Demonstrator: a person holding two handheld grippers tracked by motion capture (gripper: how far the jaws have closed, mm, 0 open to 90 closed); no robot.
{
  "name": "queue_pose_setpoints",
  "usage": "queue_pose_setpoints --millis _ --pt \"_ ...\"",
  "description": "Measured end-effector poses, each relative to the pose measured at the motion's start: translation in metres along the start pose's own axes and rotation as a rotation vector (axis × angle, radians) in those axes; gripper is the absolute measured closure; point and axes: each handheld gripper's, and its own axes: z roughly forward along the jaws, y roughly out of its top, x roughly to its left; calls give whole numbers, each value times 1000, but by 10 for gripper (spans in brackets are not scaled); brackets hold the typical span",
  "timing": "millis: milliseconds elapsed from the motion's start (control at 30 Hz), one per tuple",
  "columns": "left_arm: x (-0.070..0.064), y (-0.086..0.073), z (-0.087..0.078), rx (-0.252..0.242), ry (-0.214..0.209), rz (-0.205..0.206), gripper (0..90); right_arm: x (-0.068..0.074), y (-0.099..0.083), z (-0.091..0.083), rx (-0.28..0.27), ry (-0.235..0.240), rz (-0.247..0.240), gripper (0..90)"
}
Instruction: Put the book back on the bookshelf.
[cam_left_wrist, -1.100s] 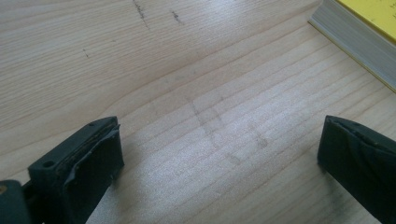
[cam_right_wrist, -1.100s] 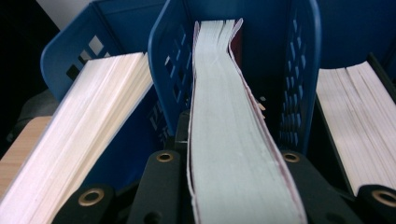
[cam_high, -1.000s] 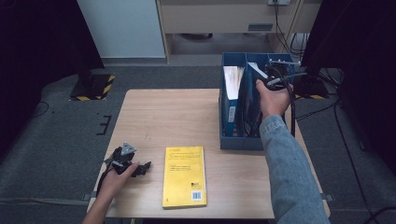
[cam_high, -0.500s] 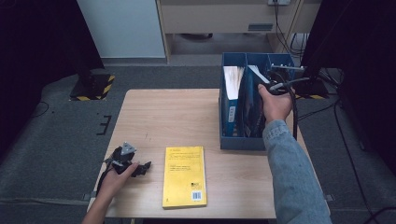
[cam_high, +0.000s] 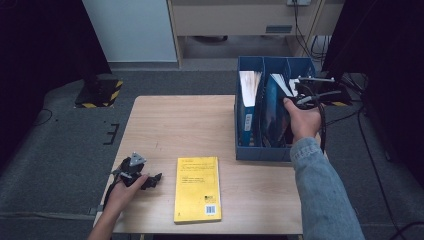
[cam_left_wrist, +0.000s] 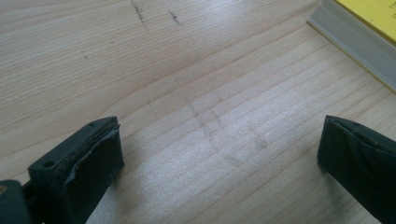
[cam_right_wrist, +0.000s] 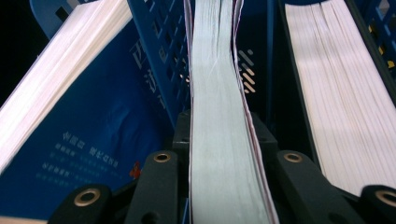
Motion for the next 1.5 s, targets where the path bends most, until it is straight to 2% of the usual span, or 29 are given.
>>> queue_pose_setpoints --millis 167,300,533,600,867,1100,1133,1200,1500 --pt "0 0 0 0 1 -4 0 -3 -8 -6 13 18 -6 697" --pt "0 0 0 4 2 0 0 -7 -12 -9 -6 42 -2 683" --pt "-1 0 0 0 3 -5 0 -5 -8 -13 5 53 -20 668" --pt "-1 0 0 0 4 -6 0 -2 -4 -15 15 59 -39 662" --pt "-2 0 0 3 9 -2 0 0 -3 -13 25 71 -46 645" --pt "-3 0 0 3 15 -8 0 -2 -1 -8 45 64 -31 661" --pt "-3 1 0 2 13 -11 0 -2 1 -8 62 60 -49 672" --pt "-3 1 1 2 14 -10 0 -2 1 -9 62 58 -53 676" --pt "-4 1 1 1 12 -8 0 -3 0 -10 25 15 -50 723"
